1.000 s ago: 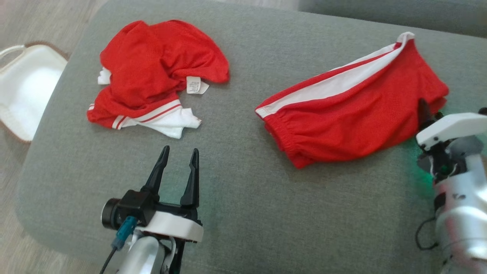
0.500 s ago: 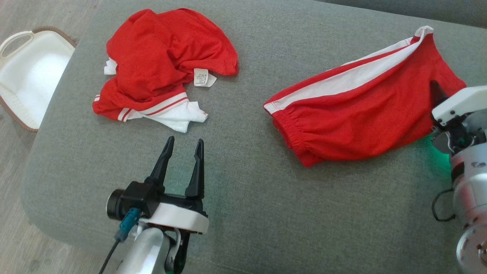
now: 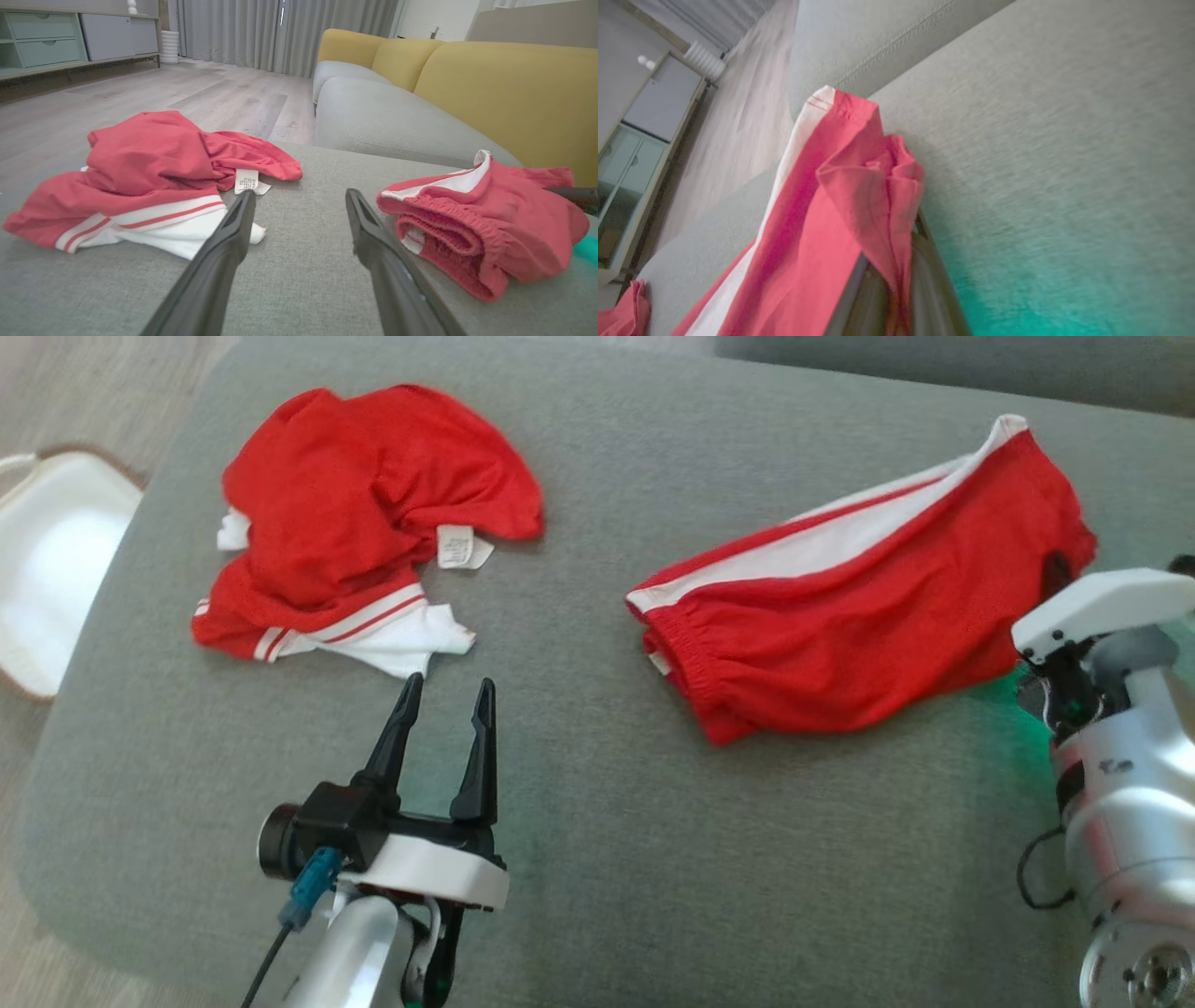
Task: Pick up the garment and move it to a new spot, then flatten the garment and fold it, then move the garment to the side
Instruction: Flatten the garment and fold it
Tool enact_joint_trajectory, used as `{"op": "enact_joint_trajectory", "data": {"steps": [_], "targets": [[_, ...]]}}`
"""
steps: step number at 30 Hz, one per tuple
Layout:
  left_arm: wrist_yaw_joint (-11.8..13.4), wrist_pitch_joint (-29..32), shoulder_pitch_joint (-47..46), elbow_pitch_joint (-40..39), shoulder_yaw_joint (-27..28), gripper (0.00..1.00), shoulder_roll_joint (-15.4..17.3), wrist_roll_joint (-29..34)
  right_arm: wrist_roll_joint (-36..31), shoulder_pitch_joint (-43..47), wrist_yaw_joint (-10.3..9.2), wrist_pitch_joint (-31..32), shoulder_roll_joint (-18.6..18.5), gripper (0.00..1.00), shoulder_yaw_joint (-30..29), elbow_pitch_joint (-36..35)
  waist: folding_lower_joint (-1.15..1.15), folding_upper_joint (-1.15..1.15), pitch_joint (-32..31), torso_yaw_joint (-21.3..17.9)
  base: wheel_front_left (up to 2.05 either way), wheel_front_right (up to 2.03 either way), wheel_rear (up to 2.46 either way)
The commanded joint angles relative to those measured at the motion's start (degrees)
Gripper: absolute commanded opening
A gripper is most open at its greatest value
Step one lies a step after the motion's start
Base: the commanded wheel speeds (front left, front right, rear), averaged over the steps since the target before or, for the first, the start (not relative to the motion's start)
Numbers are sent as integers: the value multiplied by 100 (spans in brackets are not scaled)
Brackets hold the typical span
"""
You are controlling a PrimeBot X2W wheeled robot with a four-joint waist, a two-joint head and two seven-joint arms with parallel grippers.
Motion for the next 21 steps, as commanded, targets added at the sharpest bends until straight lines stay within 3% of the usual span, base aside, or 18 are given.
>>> {"op": "enact_joint_trajectory", "data": {"steps": [1,15,21], "targets": [[-8,-53,-86,-127,192,100,21,45,76,-44,37,-168,68,0,128,-223,0,0,-115,-126,0,0,0],[-54,-53,219,-144,395,100,20,248,687,1173,37,-1174,351,0,-161,-947,0,0,-666,-805,0,0,0],[-121,-53,302,-147,363,100,20,284,853,1710,37,-1473,415,0,-354,-1171,0,0,-768,-873,0,0,0]]}}
